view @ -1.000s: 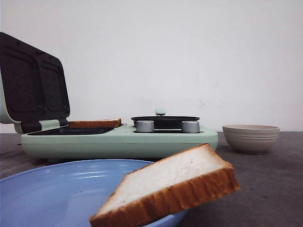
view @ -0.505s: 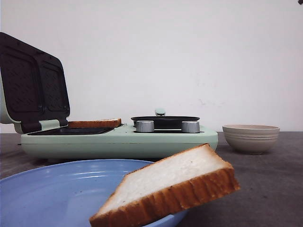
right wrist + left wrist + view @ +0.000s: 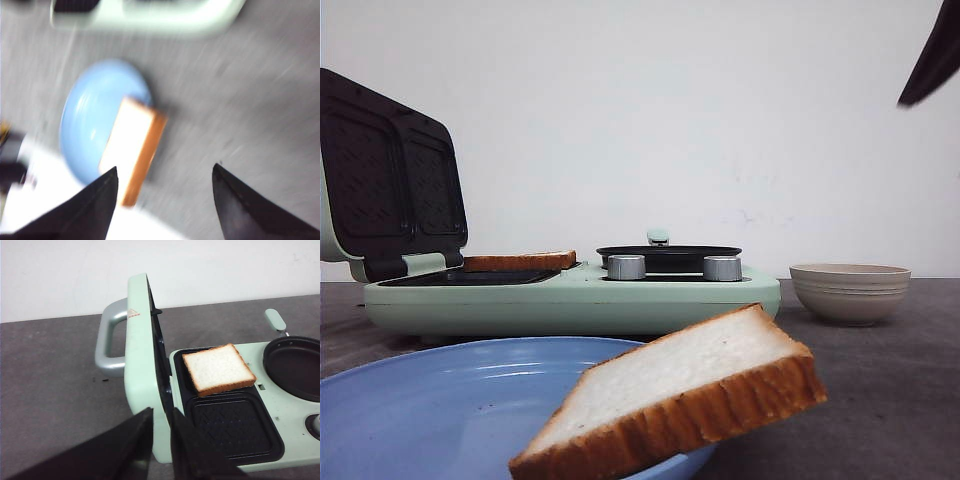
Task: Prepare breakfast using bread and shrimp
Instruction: 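Reach the right gripper down and grasp the second bread slice edge, then carry the bread with the right gripper onto the other sandwich plate, then open the right gripper and raise it away from the sandwich maker, then move the left gripper to the sandwich maker lid handle and grasp it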
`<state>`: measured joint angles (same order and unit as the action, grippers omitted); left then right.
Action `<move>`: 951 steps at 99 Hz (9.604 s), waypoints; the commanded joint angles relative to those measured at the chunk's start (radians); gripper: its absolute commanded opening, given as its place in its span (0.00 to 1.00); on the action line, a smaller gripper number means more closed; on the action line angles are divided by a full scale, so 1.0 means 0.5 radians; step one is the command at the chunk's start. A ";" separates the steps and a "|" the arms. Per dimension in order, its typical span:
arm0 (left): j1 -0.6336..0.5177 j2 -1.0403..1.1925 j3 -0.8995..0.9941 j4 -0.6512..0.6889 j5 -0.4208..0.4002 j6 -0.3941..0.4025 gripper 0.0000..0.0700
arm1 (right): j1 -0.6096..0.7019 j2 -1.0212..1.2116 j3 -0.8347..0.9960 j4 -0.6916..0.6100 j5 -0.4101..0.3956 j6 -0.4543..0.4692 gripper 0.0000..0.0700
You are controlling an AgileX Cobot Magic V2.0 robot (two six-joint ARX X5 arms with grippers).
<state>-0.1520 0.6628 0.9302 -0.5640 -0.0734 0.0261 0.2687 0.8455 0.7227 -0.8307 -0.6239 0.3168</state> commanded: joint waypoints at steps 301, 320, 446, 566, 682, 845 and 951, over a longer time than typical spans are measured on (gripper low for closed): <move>0.021 -0.375 -0.281 0.068 -0.069 -0.024 0.01 | 0.884 1.427 0.826 1.483 -0.110 0.702 0.00; 0.021 -0.375 -0.281 0.069 -0.069 -0.024 0.01 | 0.862 1.760 1.216 1.402 -0.105 0.705 0.00; 0.014 -0.375 -0.281 0.081 -0.069 -0.024 0.01 | 0.832 2.322 1.551 1.160 0.121 0.843 0.47; 0.014 -0.375 -0.281 0.080 -0.069 -0.023 0.01 | 0.779 1.778 2.197 0.389 0.938 -0.289 0.46; 0.014 -0.375 -0.281 0.081 -0.070 -0.026 0.01 | 0.763 0.620 0.786 1.040 1.152 -0.430 0.45; 0.469 -0.059 -0.273 0.322 0.702 -1.136 0.62 | 0.765 -0.063 -0.118 1.228 1.395 -0.172 0.45; 1.167 0.984 -0.273 1.374 1.691 -2.313 0.62 | 0.765 -0.061 -0.118 1.237 1.299 -0.180 0.45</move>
<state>0.4271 1.1313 0.7834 0.0925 0.7639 -1.0889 0.6449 0.8120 0.6575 -0.2264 0.0265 0.2329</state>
